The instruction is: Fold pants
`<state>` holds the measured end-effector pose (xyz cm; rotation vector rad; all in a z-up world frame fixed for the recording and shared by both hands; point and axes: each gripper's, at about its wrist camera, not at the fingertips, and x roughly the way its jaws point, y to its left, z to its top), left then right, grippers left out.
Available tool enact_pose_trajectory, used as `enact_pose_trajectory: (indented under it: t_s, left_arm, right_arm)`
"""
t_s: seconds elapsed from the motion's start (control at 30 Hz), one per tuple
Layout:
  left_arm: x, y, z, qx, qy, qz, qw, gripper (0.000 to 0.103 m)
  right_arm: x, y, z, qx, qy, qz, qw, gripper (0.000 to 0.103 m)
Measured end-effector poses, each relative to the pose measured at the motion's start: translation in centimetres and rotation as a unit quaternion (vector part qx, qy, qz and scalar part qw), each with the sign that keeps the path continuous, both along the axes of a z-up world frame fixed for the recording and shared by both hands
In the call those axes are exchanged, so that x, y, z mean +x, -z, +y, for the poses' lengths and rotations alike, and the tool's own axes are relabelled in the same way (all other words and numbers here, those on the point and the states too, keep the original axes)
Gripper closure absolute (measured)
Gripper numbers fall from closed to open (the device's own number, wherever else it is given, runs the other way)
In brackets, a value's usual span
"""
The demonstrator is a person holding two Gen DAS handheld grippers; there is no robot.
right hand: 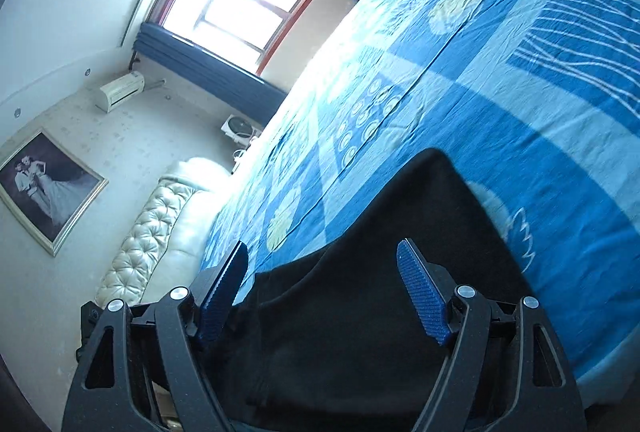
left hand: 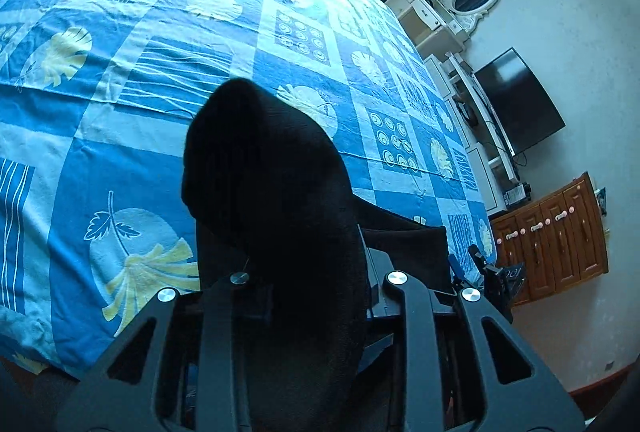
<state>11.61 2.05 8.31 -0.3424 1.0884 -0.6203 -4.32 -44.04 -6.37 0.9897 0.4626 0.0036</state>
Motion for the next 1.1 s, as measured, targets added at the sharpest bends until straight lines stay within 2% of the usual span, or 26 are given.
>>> enact_pose_trajectory:
  t_s: [0.13, 0.17, 0.2, 0.27, 0.6, 0.83, 0.97, 1.1]
  left_arm:
    - [-0.4, -1.0, -6.7, 0.031, 0.053, -0.025, 0.9978, 0.078]
    - [-0.5, -0.9, -8.3, 0.038, 0.065, -0.028, 0.9968, 0.078]
    - [-0.6, -0.7, -9.9, 0.045, 0.077, -0.029, 0.9956, 0.078]
    - [-1.0, -0.1, -12.9, 0.057, 0.099, -0.034, 0.9929, 0.079]
    - [-2.0, 6.3, -24.4, 0.117, 0.141, -0.009, 0.983, 0.08]
    - [-4.0, 8.9, -28.3, 0.196, 0.139, -0.048, 0.9694, 0.08]
    - [-4.8, 9.1, -29.0, 0.223, 0.137, -0.077, 0.9621, 0.08]
    - [-5.1, 9.4, -29.2, 0.235, 0.131, -0.089, 0.9592, 0.08]
  right_arm:
    - [-1.3, 2.0, -1.9, 0.002, 0.039, 0.015, 0.999, 0.025]
    - [-1.4, 2.5, -2.3, 0.016, 0.044, 0.017, 0.999, 0.025]
    - [-1.6, 2.7, -2.7, 0.037, 0.046, 0.008, 0.998, 0.025]
    - [-1.7, 2.4, -3.0, 0.033, 0.052, -0.002, 0.998, 0.025]
    - [-0.8, 2.6, -2.5, 0.045, 0.043, -0.007, 0.998, 0.025]
    - [-1.1, 2.8, -2.4, 0.049, 0.043, -0.008, 0.998, 0.024]
    - [-1.3, 3.0, -2.4, 0.051, 0.044, -0.008, 0.998, 0.024]
    - [-1.4, 3.0, -2.5, 0.051, 0.043, -0.007, 0.998, 0.024]
